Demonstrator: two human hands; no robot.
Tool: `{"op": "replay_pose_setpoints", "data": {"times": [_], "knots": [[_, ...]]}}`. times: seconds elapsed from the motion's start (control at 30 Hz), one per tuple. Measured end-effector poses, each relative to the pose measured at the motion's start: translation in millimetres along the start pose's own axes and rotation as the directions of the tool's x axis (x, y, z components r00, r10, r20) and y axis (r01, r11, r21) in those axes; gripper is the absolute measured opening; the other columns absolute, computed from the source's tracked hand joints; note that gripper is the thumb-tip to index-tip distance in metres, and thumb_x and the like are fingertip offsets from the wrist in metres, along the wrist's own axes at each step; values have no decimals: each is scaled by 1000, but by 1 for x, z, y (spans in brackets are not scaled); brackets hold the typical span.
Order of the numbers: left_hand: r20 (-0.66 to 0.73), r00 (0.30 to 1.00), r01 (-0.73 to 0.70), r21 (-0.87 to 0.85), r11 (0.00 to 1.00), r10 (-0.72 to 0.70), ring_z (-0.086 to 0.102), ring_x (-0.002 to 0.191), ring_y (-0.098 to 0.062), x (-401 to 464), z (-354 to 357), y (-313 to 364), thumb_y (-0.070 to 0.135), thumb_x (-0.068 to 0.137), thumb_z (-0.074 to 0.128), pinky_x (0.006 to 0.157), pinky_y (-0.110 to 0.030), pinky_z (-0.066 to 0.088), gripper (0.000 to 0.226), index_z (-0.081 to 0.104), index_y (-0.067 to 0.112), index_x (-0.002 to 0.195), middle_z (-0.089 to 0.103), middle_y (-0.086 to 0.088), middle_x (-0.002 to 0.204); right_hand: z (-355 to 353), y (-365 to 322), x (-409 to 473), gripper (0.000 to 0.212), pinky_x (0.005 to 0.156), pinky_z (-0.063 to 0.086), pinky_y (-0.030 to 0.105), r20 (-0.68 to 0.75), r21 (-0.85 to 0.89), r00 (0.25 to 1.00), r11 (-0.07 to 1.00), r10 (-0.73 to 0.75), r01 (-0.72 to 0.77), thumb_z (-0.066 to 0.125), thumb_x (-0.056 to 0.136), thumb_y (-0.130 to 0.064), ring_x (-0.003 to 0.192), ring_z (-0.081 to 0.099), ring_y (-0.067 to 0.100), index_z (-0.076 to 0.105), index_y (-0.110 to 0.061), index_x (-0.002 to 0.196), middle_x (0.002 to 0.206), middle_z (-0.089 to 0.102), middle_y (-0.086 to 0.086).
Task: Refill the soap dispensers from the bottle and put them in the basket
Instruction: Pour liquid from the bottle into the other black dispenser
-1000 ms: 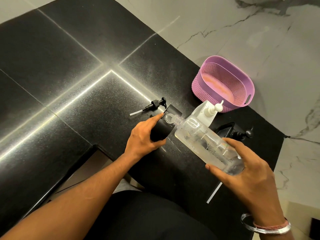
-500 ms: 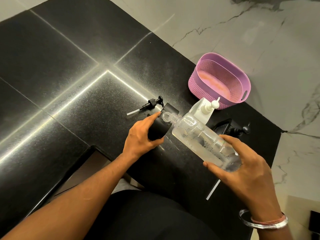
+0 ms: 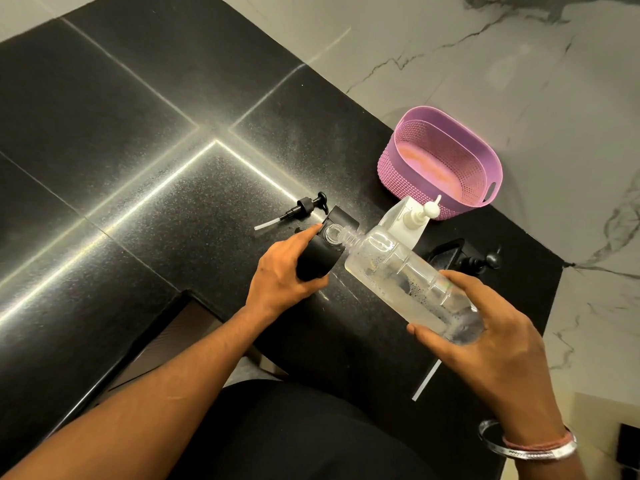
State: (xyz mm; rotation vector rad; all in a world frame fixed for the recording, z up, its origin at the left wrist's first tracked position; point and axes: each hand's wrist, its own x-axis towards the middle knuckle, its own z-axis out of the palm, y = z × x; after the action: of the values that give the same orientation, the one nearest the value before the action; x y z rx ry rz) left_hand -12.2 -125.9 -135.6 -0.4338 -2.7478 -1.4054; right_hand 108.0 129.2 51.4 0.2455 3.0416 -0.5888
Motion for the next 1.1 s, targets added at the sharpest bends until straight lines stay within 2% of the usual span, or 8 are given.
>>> {"op": "replay_pose_setpoints", "data": {"times": [0.4, 0.53, 0.8, 1.1], "knots": [[-4, 1000, 3, 2, 1000, -3, 65, 104, -20, 0, 0, 0, 36, 77, 91, 93, -34, 51, 90, 47, 29, 155, 70, 5, 126, -1, -2, -1, 85, 76, 62, 27, -1, 2, 1000, 1000, 3, -3, 83, 68, -63, 104, 65, 12, 59, -27, 140, 125, 69, -4], [-7, 1000, -4, -3, 1000, 4, 64, 104, -18, 0, 0, 1, 35, 77, 91, 93, -33, 51, 90, 47, 29, 155, 70, 5, 126, -1, -2, 0, 85, 75, 57, 22, 1, -5, 1000, 1000, 3, -3, 82, 68, -65, 103, 64, 11, 59, -27, 140, 124, 69, -3], [-9, 1000, 6, -2, 1000, -6, 66, 105, -23, 0, 1, 0, 36, 77, 91, 93, -39, 54, 90, 46, 30, 155, 70, 5, 127, -1, -2, 0, 85, 75, 63, 32, -9, -15, 1000, 1000, 5, -5, 83, 68, -65, 103, 65, 13, 58, -29, 141, 125, 69, -4], [-10, 1000, 14, 5, 1000, -14, 65, 104, -21, 0, 3, -1, 36, 77, 91, 93, -31, 49, 89, 48, 28, 154, 70, 4, 127, 0, -1, 0, 86, 75, 61, 28, -4, -13, 1000, 1000, 3, -3, 81, 68, -67, 104, 66, 15, 58, -28, 141, 125, 69, -3]]}}
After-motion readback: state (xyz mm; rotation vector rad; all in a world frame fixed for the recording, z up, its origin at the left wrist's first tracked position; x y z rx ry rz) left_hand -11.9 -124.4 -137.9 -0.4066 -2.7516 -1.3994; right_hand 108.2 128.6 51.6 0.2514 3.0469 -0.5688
